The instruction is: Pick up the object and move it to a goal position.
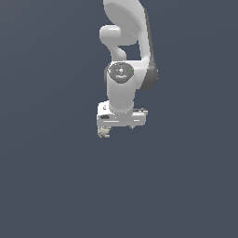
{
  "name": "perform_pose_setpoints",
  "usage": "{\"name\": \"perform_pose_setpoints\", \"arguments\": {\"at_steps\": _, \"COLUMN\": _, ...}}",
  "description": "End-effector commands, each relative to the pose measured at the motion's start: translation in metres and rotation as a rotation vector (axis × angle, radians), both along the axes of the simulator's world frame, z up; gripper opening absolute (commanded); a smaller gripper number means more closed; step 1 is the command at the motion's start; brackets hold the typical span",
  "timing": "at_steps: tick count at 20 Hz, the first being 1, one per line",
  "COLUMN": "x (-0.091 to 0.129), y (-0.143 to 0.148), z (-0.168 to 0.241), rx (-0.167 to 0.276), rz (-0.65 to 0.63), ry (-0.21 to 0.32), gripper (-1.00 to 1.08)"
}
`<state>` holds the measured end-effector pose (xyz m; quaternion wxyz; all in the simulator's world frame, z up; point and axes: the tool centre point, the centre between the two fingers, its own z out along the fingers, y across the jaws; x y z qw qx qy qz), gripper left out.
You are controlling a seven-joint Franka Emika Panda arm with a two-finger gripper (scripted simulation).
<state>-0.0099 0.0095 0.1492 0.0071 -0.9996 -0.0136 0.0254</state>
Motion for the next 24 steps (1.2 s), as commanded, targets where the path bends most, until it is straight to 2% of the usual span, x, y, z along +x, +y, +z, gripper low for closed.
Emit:
{"name": "perform_pose_setpoints", "arguments": {"at_steps": 1, "x": 0.000, "y": 0.000, "z": 0.000, "rx": 0.000, "rz": 0.000, "ry": 0.000, "gripper": 1.00}}
{"name": "perform_pose_setpoints", "arguments": {"at_steps": 8, "x": 0.005, "y": -0.030, "z": 0.014, "rx": -0.024, "rz": -0.013, "ry": -0.018, "gripper": 1.00}}
{"name": "perform_pose_setpoints", "arguments": {"at_steps": 14, "x": 0.005, "y": -0.032, "z": 0.014, "rx": -0.026, "rz": -0.013, "ry": -0.020, "gripper": 1.00}}
{"name": "perform_pose_setpoints", "arguments": {"at_steps": 24, "x": -0.017, "y": -0.059, "z": -0.017, "rx": -0.018, "rz": -0.008, "ry": -0.032, "gripper": 1.00}}
